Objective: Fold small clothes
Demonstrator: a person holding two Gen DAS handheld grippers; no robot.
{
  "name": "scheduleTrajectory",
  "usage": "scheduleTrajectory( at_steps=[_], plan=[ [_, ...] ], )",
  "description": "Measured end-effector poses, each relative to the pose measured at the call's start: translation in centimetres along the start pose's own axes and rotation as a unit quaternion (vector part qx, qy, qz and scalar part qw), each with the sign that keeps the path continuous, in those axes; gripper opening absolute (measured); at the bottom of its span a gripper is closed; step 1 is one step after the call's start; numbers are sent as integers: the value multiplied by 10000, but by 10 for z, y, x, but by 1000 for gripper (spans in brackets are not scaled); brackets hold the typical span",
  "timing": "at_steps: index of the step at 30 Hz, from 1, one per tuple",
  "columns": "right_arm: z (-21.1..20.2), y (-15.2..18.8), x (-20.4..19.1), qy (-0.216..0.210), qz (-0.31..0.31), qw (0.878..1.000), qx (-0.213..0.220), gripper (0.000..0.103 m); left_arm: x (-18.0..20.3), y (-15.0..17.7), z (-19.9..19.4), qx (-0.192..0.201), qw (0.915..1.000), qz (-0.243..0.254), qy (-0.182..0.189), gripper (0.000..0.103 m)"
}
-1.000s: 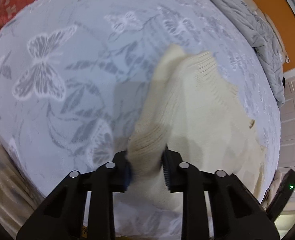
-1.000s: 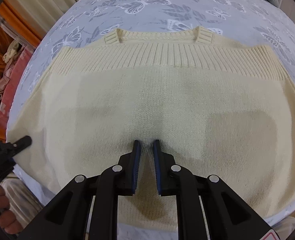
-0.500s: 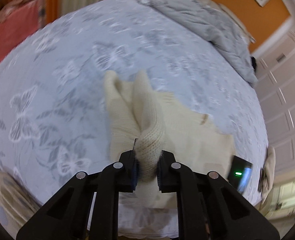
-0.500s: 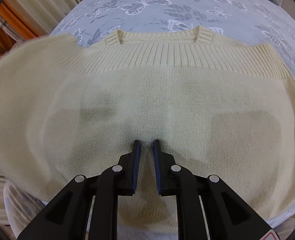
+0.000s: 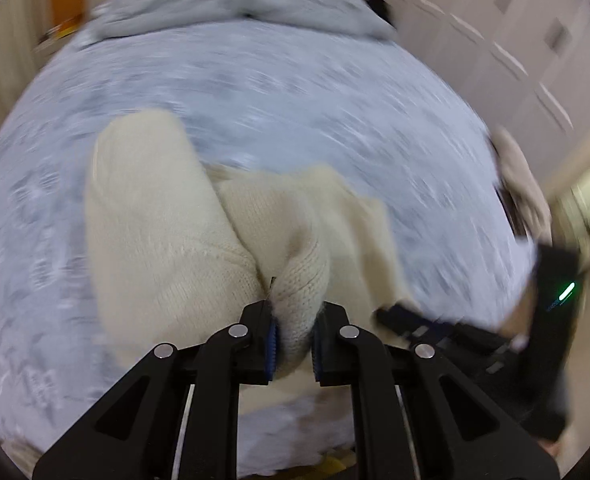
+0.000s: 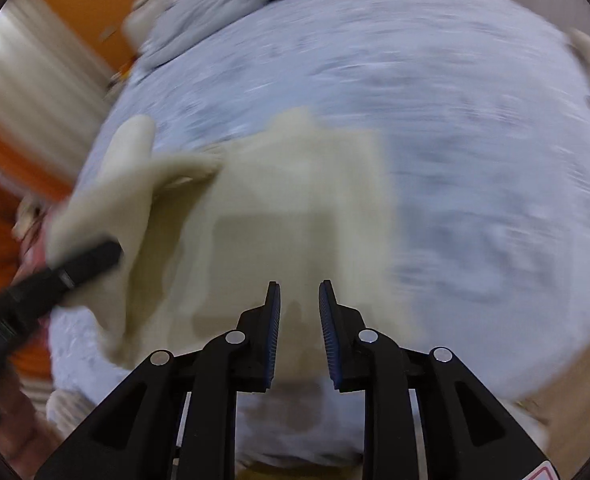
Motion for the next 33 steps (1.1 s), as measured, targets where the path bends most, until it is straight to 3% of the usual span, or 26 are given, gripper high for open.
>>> scheduleTrajectory(
  at_steps=[2,4,5,7,9,12,14,18,20,21,22,23,24,25,27,30,33],
  plan=[
    [-9,3,27,-46,264,9996,-15,32,26,12,23,-233,9994,261,-4,13],
    [-13,6,33,-128,387,9992,-58,49,38,31,54,-529,9980,321,-132,21],
    [-15,6,32,-186,392,9990,-61,52,37,38,60,-600,9974,290,-256,21],
    [-19,6,19,-489,275,9984,-28,71,30,47,41,-298,9991,148,-257,35],
    [-17,5,-8,-934,82,9955,-134,83,20,55,13,-75,9998,136,-113,45],
    [7,6,-47,-1254,-174,9903,-577,86,-7,75,-27,176,9990,150,-380,68],
    [31,11,-69,-1036,-450,9900,-841,86,-26,89,-40,225,9975,151,-653,72],
    [74,23,-101,-856,-481,9861,-1340,86,-71,121,-28,-208,9954,-220,-911,74],
    [81,24,-108,-854,-379,9865,-1346,68,-82,130,-14,-377,9928,-239,-1112,74],
    [79,21,-114,-886,-401,9867,-1300,39,-85,133,-3,-462,9917,-180,-1186,74],
    [72,16,-120,-880,-498,9876,-1200,22,-86,133,0,-477,9913,-165,-1219,73],
    [59,9,-126,-1000,-549,9883,-1013,21,-87,132,2,-439,9916,-173,-1208,71],
    [37,0,-132,-1244,-563,9880,-719,18,-88,128,4,-370,9922,-246,-1163,59],
    [18,-8,-133,-1444,-571,9864,-534,15,-88,124,8,-397,9930,-356,-1055,40],
    [-29,-26,-123,-1721,-470,9840,8,13,-94,119,7,-413,9930,-661,-887,21],
    [-42,-34,-80,-1471,-223,9884,292,13,-86,107,9,-338,9951,-729,-574,18],
    [13,-14,-4,-522,198,9982,-221,13,-67,105,22,-520,9955,-460,-642,18]
  ],
)
Point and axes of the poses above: each gripper's, at about its wrist camera, not at the fingertips, and z roughly the way its jaws point, x to its right, y to its underside, the point moved 6 cm from there along z, roughly the way its jaws point, and after that the axes turned 5 degrees about z, right-handed, at the moved point
